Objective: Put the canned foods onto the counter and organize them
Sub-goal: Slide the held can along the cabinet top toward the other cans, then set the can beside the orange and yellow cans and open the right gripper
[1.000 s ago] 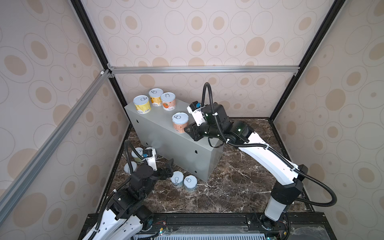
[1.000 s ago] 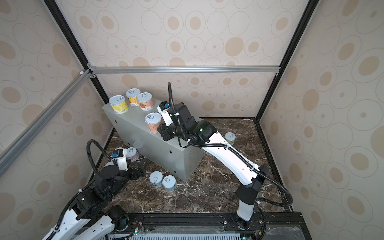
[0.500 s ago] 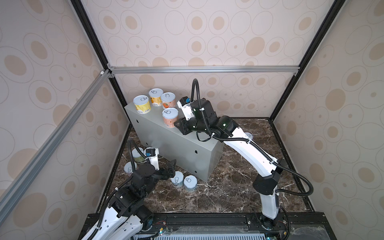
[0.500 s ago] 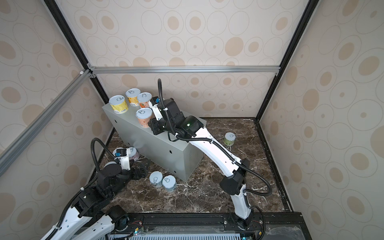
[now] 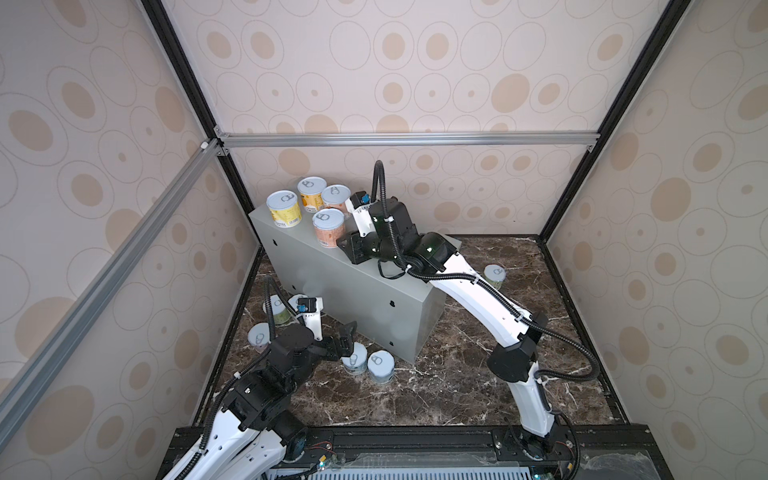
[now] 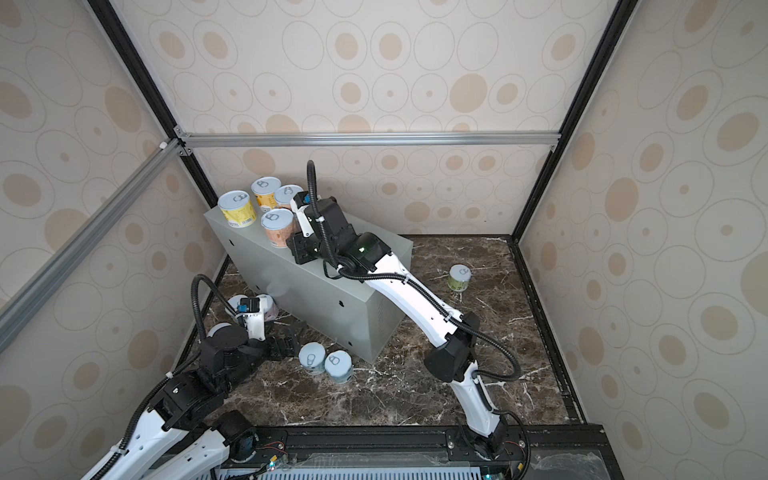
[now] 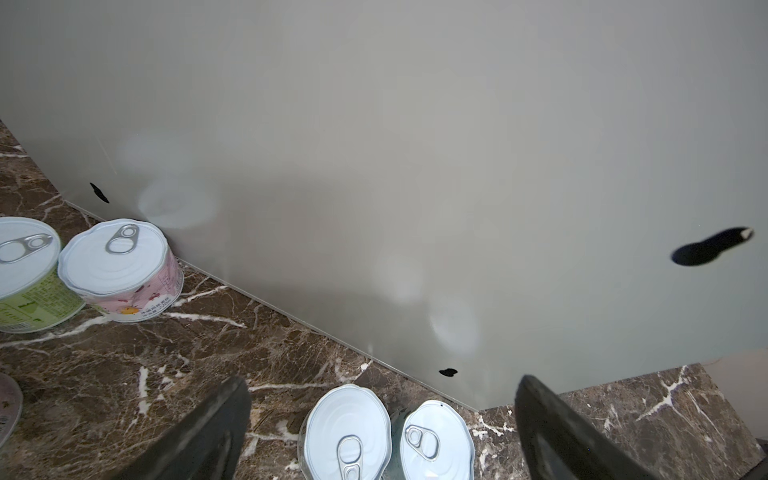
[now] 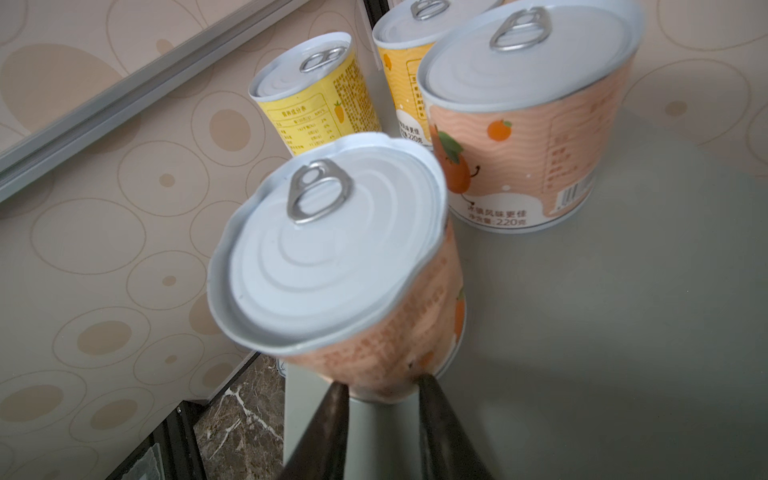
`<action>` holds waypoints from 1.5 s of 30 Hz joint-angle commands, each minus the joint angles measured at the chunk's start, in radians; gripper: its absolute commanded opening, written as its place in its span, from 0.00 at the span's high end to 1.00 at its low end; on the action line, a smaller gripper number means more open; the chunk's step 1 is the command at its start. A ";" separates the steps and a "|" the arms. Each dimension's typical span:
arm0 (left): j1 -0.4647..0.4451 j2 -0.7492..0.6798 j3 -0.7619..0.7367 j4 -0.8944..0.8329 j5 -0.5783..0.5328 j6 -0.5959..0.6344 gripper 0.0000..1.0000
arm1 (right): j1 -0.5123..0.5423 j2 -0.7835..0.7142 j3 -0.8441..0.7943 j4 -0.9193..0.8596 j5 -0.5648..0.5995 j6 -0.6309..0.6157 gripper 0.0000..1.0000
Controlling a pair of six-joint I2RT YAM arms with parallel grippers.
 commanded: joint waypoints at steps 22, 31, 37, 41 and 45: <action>0.010 -0.025 -0.014 0.010 0.012 -0.015 0.01 | -0.005 0.197 0.126 0.181 -0.002 0.076 0.70; 0.009 -0.024 -0.016 0.013 0.012 -0.013 0.01 | -0.008 0.208 0.128 0.198 -0.001 0.074 0.70; 0.010 -0.024 -0.007 0.005 0.002 -0.012 0.01 | -0.008 0.209 0.128 0.208 -0.016 0.078 0.70; 0.009 -0.022 0.017 -0.011 -0.013 0.005 0.01 | -0.010 0.205 0.158 0.186 -0.042 0.067 0.70; 0.009 0.018 0.077 -0.054 -0.003 0.058 0.01 | -0.010 0.170 0.170 0.145 -0.046 0.045 0.68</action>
